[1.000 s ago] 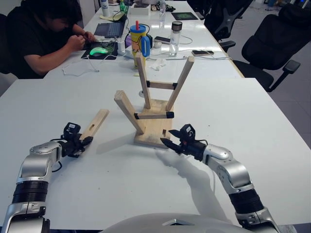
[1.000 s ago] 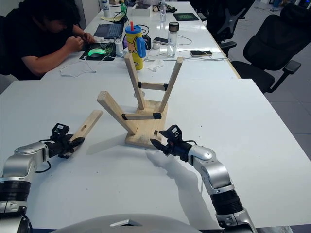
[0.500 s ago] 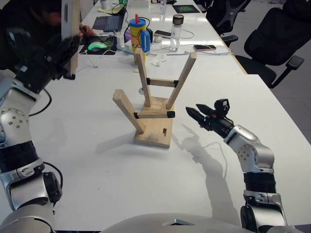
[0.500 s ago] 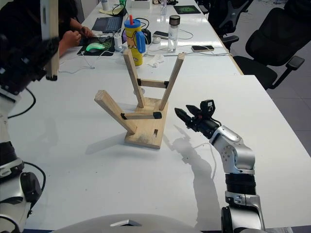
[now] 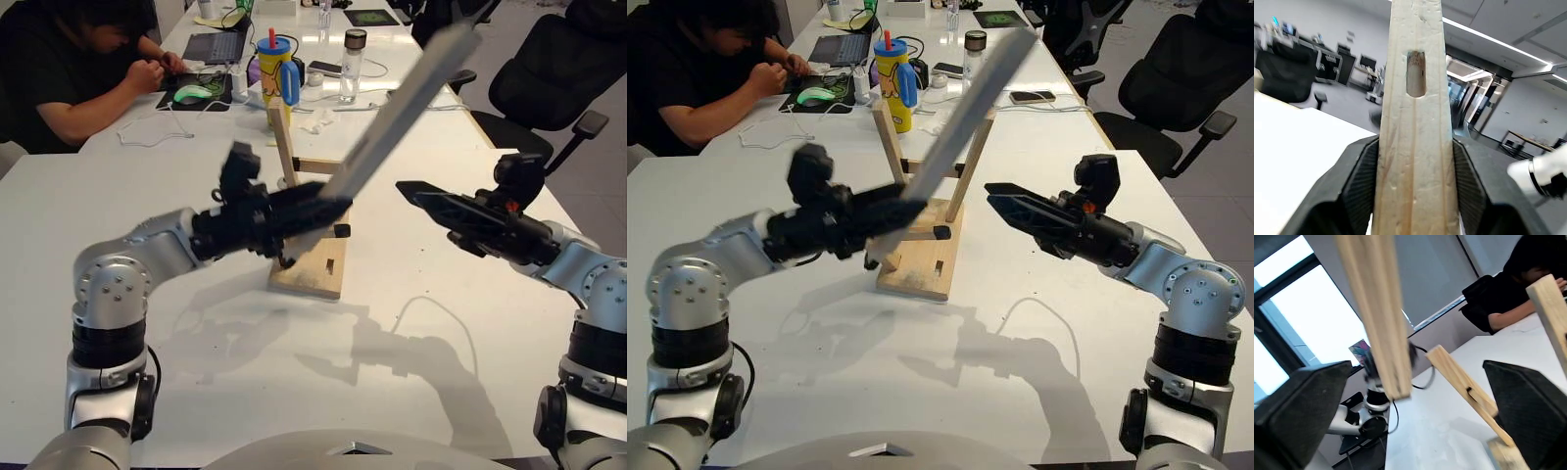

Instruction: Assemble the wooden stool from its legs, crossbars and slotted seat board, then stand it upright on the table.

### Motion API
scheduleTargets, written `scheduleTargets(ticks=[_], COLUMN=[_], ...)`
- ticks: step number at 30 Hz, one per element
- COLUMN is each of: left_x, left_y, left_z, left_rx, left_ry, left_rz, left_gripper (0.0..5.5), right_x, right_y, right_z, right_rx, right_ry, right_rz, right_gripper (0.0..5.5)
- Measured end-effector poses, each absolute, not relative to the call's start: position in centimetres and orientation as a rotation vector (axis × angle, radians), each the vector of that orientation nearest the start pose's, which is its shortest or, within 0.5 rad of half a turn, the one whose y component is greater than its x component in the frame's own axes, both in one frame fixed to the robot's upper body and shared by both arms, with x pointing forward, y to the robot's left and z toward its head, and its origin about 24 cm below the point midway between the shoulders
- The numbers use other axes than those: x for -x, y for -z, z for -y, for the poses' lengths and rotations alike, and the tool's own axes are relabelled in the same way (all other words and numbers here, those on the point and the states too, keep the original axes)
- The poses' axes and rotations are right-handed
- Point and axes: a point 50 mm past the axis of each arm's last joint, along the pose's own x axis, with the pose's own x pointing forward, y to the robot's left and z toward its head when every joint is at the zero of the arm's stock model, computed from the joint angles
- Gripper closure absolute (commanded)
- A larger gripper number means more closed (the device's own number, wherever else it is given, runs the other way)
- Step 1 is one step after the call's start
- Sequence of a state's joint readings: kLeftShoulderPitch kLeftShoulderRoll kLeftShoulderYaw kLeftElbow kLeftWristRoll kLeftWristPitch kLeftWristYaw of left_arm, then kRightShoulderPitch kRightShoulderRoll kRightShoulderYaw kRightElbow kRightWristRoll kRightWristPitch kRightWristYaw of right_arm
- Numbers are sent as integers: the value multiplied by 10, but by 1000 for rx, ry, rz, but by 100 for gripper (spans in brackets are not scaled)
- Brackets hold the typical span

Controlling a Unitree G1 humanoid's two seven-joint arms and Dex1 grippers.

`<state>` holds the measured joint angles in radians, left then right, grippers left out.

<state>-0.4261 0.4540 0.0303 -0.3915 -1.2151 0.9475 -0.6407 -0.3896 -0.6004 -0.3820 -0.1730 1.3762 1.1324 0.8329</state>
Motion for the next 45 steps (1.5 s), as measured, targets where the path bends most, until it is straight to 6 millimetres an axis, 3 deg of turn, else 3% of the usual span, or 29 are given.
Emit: scheduleTargets(ticks=[6,9,15,22,26,27,31,36,40,45], left_x=[-231,-230,-226,-226,-227,-227,-227,-226,-227,-234], left_y=[-154,-153,-155,-155,-153,-152,-149,-136,-117,-85], left_z=[-107,-109,-113,-116,-115,-114,-116,-124,-132,-122], left_rx=[464,463,491,464,413,406,389,399,301,43], left_ry=[1478,1497,1538,1536,1530,1528,1484,1386,1241,1144], left_rz=[-287,-306,-340,-361,-351,-350,-349,-370,-376,-412], left_gripper=[344,344,344,344,344,307,248,247,247,247], right_x=[-241,-240,-236,-236,-236,-236,-235,-241,-259,-277], right_y=[-215,-216,-197,-196,-194,-193,-181,-172,-181,-182], right_z=[201,200,194,195,194,194,196,210,219,216], right_rx=[-765,-765,-723,-722,-705,-703,-643,-478,-379,-212], right_ry=[-1404,-1403,-1390,-1405,-1400,-1401,-1365,-1271,-1218,-1209], right_rz=[-27,-34,-155,-152,-157,-156,-205,-239,-152,-124], right_gripper=[73,126,226,341,344,344,344,344,344,344])
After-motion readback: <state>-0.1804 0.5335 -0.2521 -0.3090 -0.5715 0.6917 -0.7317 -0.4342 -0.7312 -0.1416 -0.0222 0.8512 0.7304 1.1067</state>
